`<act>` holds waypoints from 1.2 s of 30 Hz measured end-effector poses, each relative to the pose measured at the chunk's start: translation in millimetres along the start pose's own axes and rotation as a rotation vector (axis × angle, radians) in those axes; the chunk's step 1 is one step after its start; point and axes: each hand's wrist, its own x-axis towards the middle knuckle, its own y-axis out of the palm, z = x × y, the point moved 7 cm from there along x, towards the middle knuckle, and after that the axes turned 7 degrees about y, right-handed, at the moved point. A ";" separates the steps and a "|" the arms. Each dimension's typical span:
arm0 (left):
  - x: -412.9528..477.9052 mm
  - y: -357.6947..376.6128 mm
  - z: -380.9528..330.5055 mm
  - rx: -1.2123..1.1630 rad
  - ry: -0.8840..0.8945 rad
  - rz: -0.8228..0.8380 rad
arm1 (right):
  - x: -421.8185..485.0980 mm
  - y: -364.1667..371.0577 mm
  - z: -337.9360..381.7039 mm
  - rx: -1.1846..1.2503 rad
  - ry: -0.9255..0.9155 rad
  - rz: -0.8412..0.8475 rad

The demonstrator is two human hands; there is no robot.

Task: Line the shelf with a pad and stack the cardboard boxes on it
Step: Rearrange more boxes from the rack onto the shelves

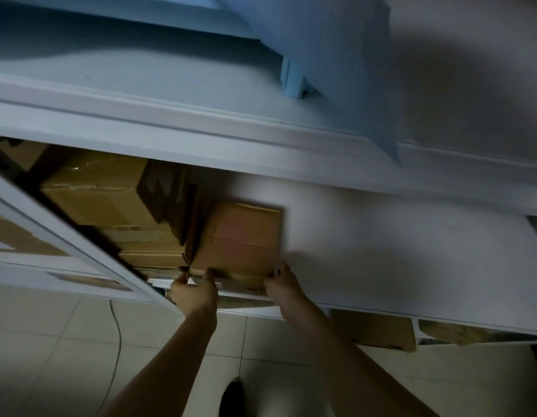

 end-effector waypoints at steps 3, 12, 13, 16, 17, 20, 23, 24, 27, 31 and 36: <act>-22.0 -10.1 -6.7 0.099 0.008 -0.151 | -6.2 -23.7 -6.0 0.022 0.056 -0.083; -198.1 78.3 -99.9 0.115 0.773 0.353 | -69.5 -210.4 -22.9 0.529 -0.172 -0.519; -226.3 92.1 -108.8 0.092 0.869 0.428 | -86.5 -235.8 -24.3 0.596 -0.216 -0.587; -318.8 126.5 -128.8 0.048 1.154 0.601 | -136.0 -309.5 -33.8 0.696 -0.341 -0.738; -356.0 136.0 -137.0 0.014 1.237 0.646 | -152.5 -339.0 -39.2 0.719 -0.390 -0.785; -447.0 155.0 -158.3 -0.107 1.455 0.720 | -196.1 -408.1 -51.2 0.753 -0.545 -0.883; -532.8 171.1 -183.2 -0.222 1.586 0.749 | -240.0 -475.5 -57.9 0.744 -0.728 -0.945; -550.6 176.4 -192.8 -0.263 1.588 0.747 | -253.5 -492.8 -56.1 0.719 -0.774 -0.978; -596.1 181.7 -228.3 -0.396 1.604 0.682 | -294.8 -540.7 -49.1 0.709 -0.896 -1.062; -631.2 182.6 -289.0 -0.551 1.573 0.597 | -343.7 -595.7 -25.8 0.756 -0.979 -1.166; -672.5 186.7 -364.4 -0.450 1.626 0.583 | -396.9 -678.8 14.7 0.926 -0.949 -1.193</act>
